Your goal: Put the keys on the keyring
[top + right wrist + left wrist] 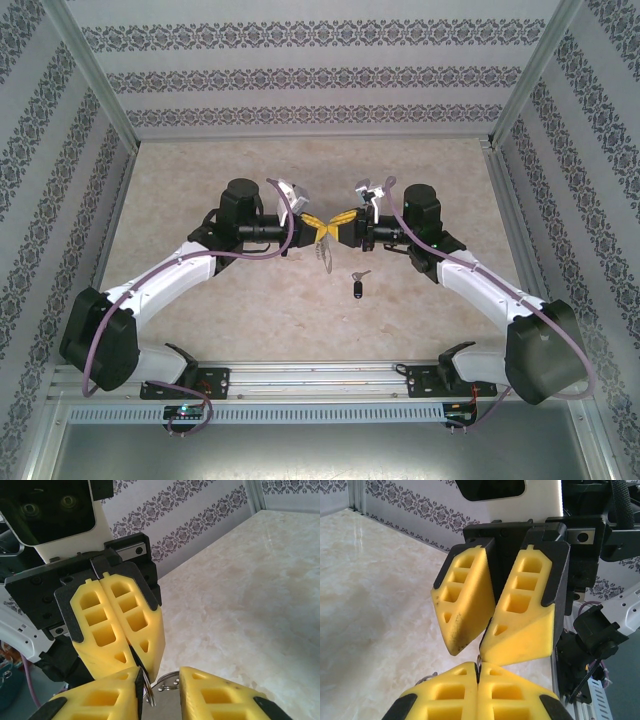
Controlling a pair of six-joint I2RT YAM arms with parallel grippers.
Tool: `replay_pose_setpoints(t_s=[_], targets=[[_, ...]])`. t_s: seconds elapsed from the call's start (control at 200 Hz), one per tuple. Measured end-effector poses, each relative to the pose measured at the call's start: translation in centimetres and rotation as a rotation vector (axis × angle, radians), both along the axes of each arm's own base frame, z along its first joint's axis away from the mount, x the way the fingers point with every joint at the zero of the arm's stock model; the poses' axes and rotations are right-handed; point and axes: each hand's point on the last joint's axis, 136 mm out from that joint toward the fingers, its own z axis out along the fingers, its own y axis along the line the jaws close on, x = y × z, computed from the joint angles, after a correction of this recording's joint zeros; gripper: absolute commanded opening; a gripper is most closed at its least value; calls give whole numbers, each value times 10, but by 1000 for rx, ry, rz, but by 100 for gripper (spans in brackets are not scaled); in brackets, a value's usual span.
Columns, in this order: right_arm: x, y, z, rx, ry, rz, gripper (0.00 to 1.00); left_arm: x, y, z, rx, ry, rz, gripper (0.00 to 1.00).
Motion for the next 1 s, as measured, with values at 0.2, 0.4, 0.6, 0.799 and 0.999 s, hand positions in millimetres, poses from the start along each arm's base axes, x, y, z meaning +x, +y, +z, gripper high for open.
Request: replay_pose_setpoints(t_s=[0.2, 0.4, 0.6, 0.799, 0.999], targets=[[-1, 2, -2, -2, 7, 11, 26, 1, 0, -2, 17, 12, 6, 0], [-3, 3, -1, 3, -3, 23, 12, 3, 1, -2, 24, 10, 14, 0], [-4, 3, 0, 5, -4, 33, 21, 4, 1, -2, 27, 12, 15, 0], [-4, 2, -1, 4, -1, 32, 19, 3, 0, -1, 27, 3, 10, 0], [-5, 2, -4, 4, 1, 32, 21, 3, 0, -2, 29, 2, 8, 0]])
